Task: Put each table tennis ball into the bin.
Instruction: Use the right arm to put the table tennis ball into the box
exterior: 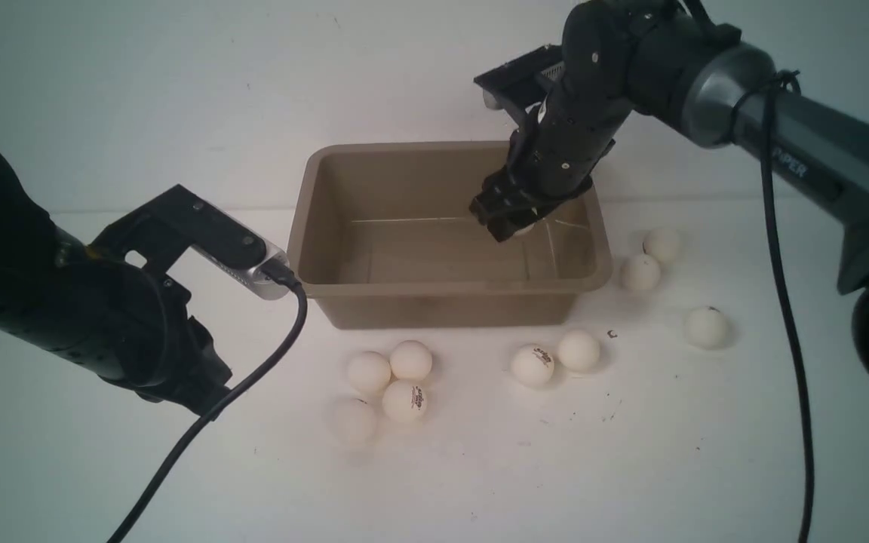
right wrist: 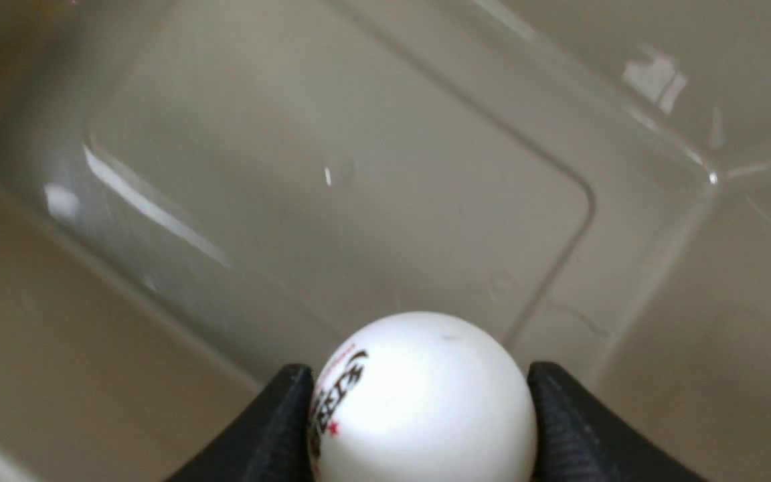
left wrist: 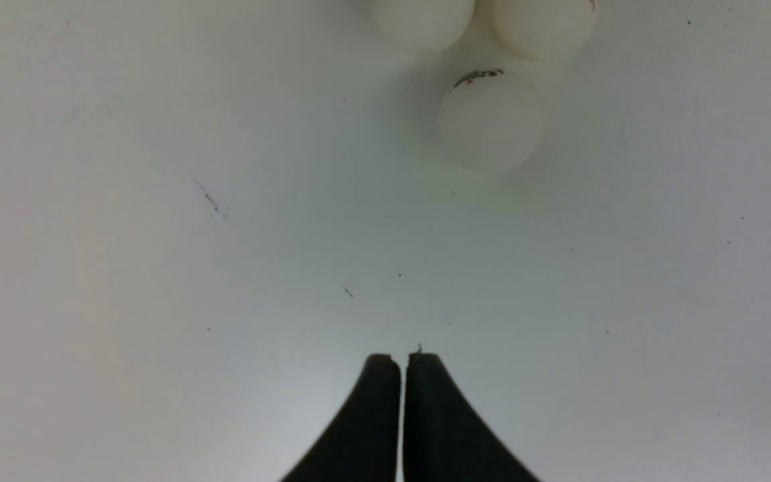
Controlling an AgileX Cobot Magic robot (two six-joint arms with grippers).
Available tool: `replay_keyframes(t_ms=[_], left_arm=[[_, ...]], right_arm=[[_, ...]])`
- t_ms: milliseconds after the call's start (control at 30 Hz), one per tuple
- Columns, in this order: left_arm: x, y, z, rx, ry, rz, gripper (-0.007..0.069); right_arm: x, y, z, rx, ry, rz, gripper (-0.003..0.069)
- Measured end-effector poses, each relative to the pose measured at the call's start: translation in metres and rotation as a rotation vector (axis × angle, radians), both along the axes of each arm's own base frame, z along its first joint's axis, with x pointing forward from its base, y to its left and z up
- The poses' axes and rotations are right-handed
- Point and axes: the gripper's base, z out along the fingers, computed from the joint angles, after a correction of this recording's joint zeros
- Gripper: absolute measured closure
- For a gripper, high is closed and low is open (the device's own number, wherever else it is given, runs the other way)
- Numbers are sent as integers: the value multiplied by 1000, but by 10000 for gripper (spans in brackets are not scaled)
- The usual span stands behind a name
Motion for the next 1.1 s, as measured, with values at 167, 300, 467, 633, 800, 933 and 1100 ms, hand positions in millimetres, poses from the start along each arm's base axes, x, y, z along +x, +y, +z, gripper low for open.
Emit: replay_keyframes(t_ms=[167,300,467,633,800,933,1100], left_arm=[[0,0,0,0,1,0,632],[0,0,0,0,1,0,632],[0,0,0,0,1,0,632],[0,0,0,0,1,0,632],[0,0,0,0,1,-1,632],[0,0,0,0,1,-1,632],[0,0,0,0,-2,-1,632]], right_arm=[[6,4,-9,51,-2,-67,296],[9,5,-31,29,45,-71,288],[10,6,-47,1,88,-60,281],[11,4,-47,-25,62,-28,281],[13,4,-46,-9,42,-67,285],[15,3,-46,-14,34,-101,286],[14,1,-47,-38,46,-102,286]])
